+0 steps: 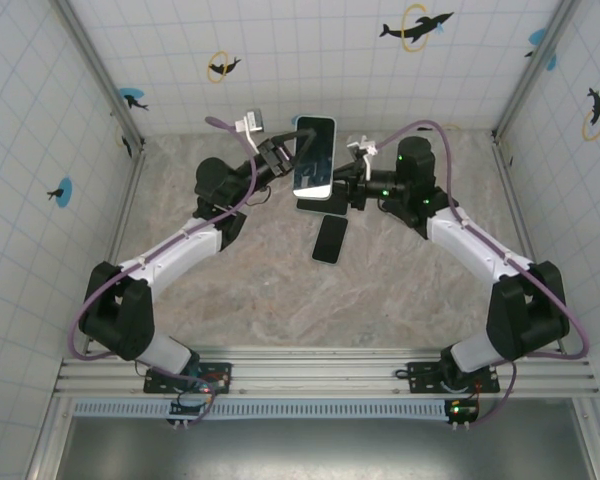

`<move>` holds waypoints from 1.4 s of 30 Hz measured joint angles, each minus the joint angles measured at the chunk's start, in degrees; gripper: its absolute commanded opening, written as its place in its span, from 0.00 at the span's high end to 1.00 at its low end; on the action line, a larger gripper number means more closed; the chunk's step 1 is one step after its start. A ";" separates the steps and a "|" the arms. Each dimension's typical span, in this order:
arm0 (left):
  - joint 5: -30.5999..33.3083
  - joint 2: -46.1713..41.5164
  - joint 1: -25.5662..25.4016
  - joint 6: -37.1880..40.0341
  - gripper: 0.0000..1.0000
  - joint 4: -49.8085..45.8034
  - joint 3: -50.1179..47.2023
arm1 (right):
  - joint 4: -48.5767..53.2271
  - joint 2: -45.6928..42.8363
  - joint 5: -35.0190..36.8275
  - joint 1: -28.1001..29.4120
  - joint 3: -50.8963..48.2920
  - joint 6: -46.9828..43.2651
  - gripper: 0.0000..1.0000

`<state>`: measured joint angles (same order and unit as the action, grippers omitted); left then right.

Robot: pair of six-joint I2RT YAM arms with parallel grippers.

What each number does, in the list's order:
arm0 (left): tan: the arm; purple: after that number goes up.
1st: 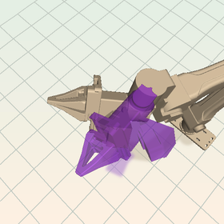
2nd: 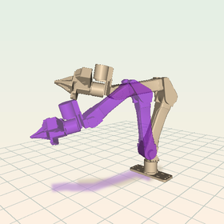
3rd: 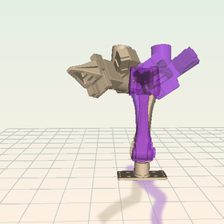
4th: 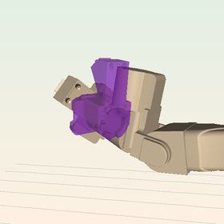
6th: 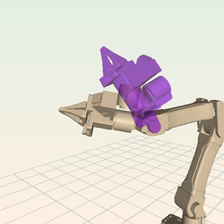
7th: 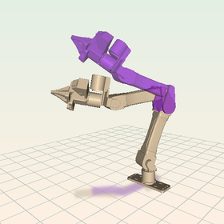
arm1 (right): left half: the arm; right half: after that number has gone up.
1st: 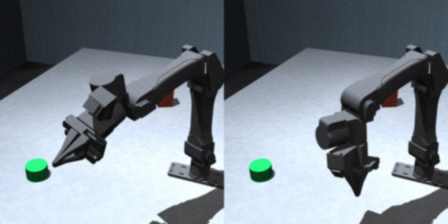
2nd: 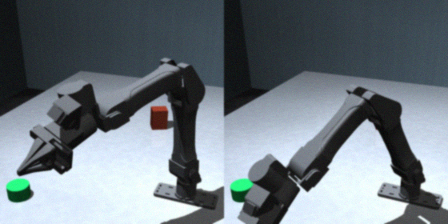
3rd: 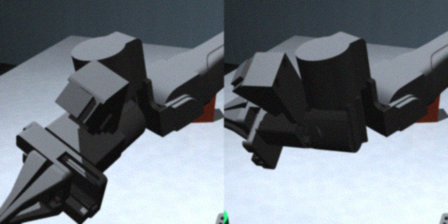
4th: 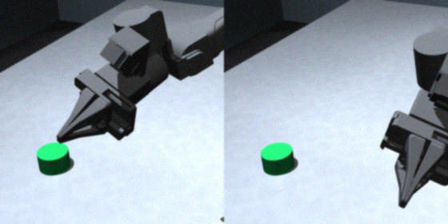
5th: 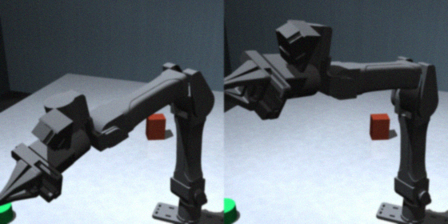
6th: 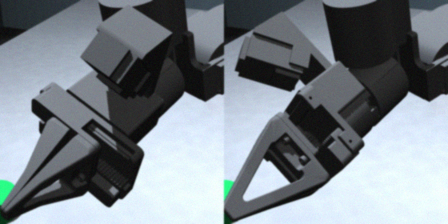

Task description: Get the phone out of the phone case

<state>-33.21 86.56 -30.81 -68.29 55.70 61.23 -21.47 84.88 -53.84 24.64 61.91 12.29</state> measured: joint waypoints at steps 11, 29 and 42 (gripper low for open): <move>1.05 0.00 1.55 3.39 1.00 -1.31 0.85 | -18.80 -4.57 -7.78 -2.91 -8.83 16.37 0.47; -0.72 0.00 1.62 3.52 1.00 -0.98 2.01 | -26.27 -1.07 -10.88 -0.59 -5.27 23.54 0.73; -1.97 0.02 2.08 3.32 1.00 -0.74 2.01 | -24.20 0.81 -13.51 -0.26 -4.17 21.24 0.88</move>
<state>-35.18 86.59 -28.73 -64.97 54.96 63.24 -45.67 85.69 -67.35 24.38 57.74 33.54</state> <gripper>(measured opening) 0.134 0.152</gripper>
